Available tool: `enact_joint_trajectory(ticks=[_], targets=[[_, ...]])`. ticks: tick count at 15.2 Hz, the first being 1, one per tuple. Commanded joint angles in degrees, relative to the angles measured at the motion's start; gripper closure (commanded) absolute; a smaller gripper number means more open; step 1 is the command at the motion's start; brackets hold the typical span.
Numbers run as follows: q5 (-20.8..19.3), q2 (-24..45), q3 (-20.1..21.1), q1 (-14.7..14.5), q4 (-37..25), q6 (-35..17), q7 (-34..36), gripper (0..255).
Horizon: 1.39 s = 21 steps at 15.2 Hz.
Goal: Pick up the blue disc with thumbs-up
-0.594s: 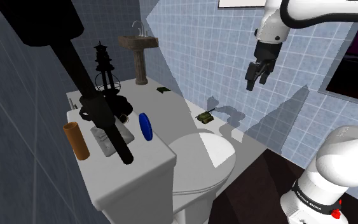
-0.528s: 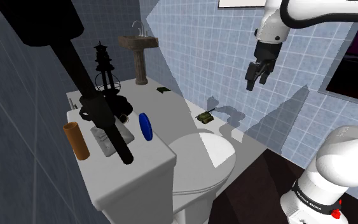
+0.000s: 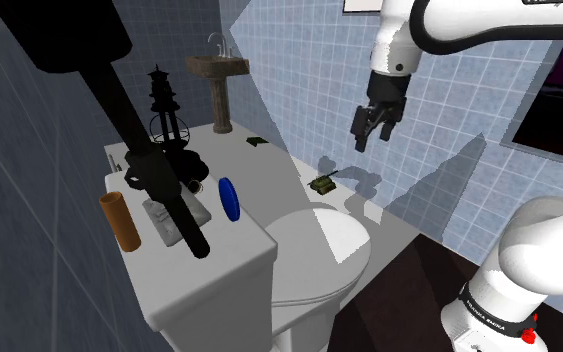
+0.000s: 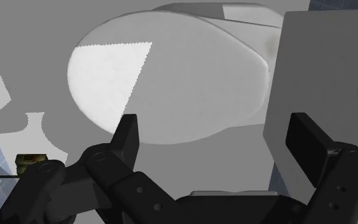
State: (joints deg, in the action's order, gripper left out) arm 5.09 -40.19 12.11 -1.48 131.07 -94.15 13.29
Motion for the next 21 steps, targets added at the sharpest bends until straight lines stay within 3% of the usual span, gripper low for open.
enact_joint_trajectory(ticks=[1,7,12,17,21], targets=[[1.1,2.26,2.59,-0.31,-1.34,-1.4,3.14,0],[2.47,10.32,10.29,-0.51,-7.23,-4.95,12.41,0],[1.06,18.73,16.92,0.05,-14.11,-7.31,20.73,0],[-3.68,29.14,23.66,0.49,-22.94,-8.53,30.19,0],[-10.54,39.41,28.48,-0.64,-31.76,-7.94,38.73,0]])
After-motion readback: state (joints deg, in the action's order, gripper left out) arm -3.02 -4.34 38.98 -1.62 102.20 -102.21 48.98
